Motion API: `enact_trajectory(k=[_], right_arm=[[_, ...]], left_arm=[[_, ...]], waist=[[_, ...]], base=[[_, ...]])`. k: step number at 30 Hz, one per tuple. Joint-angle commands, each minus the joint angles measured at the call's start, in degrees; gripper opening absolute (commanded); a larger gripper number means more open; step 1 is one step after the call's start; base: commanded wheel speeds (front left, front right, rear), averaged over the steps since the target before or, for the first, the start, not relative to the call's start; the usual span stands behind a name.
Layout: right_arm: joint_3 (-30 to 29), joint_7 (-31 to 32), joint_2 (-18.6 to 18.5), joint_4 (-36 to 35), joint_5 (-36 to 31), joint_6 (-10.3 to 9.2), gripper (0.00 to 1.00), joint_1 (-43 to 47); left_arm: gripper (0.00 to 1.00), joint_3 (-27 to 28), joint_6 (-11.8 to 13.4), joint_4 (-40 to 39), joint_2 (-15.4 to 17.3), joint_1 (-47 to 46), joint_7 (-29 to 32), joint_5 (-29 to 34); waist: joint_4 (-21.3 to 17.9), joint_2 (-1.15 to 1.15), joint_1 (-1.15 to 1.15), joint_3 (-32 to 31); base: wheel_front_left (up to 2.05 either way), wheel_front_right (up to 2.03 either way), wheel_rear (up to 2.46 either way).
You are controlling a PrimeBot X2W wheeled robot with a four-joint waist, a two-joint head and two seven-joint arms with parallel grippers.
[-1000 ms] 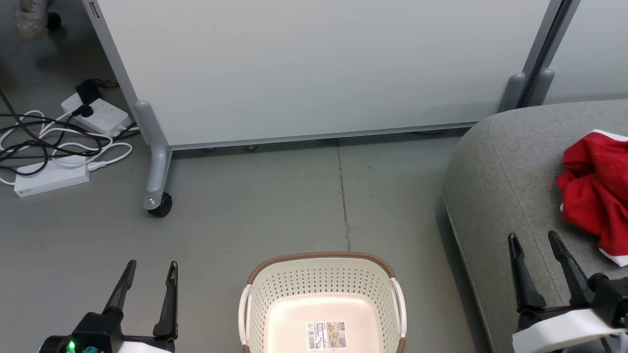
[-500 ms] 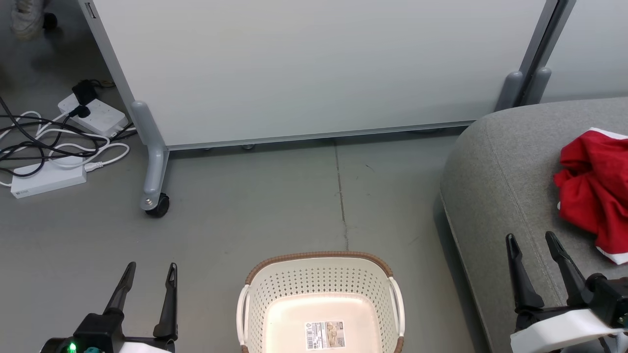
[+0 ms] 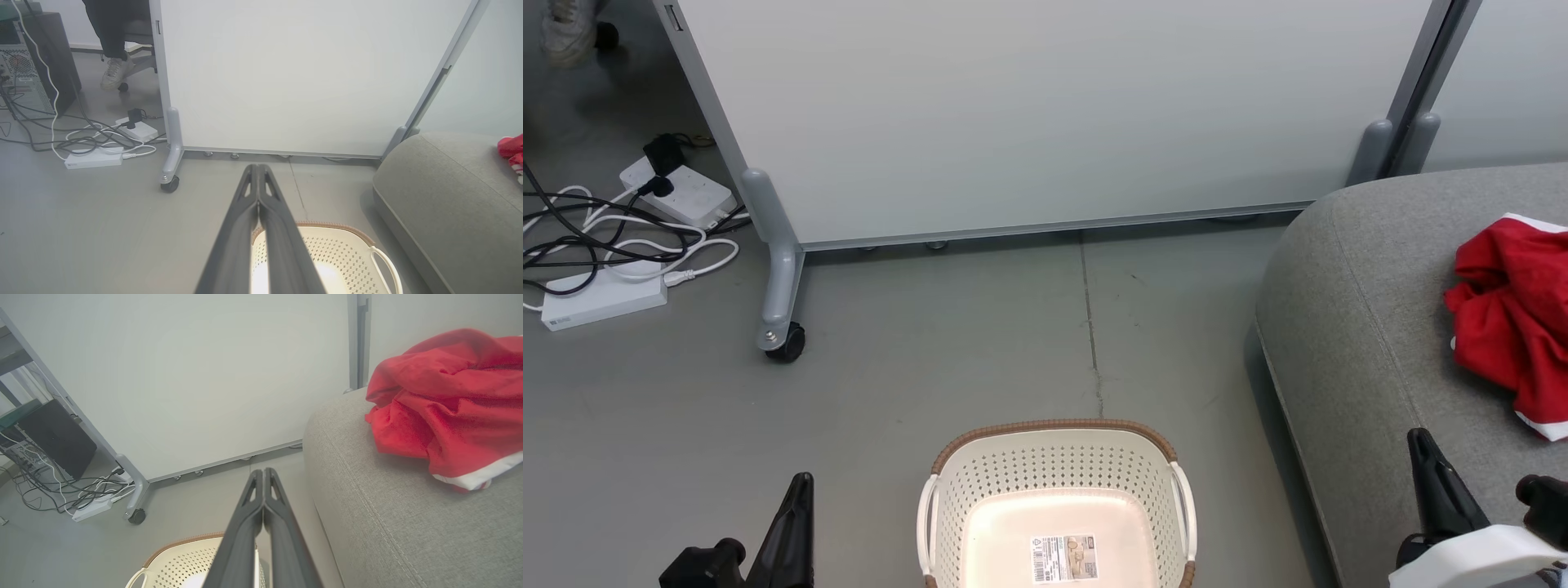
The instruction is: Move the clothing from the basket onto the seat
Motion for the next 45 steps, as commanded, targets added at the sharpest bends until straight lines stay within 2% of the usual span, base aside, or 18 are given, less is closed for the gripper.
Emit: enact_trajectory(k=[1, 20, 45], right_arm=[[-1.5, 1.4, -0.8, -0.2, 2.9, 0.00, 0.00, -2.2], [-9.3, 11.0, -2.5, 4.5, 20.2, 0.00, 0.00, -6.4], [-17.3, 20.9, -4.3, 9.5, 38.0, 0.02, 0.00, -10.7]], left_arm=[[0.00, 0.0, -0.7, -0.9, 0.1, -1.7, 0.0, -2.9], [0.00, -1.9, -3.4, -0.5, -1.5, -4.5, -0.1, -20.7], [0.00, -3.7, -6.1, -0.3, -3.3, -7.3, -0.2, -39.1]], waist=[[0.0, 0.00, 0.00, 0.0], [0.3, 0.00, 0.00, 0.1], [0.7, 0.00, 0.00, 0.1]], base=[[0.00, 0.00, 0.00], [0.00, 0.00, 0.00], [0.00, 0.00, 0.00]])
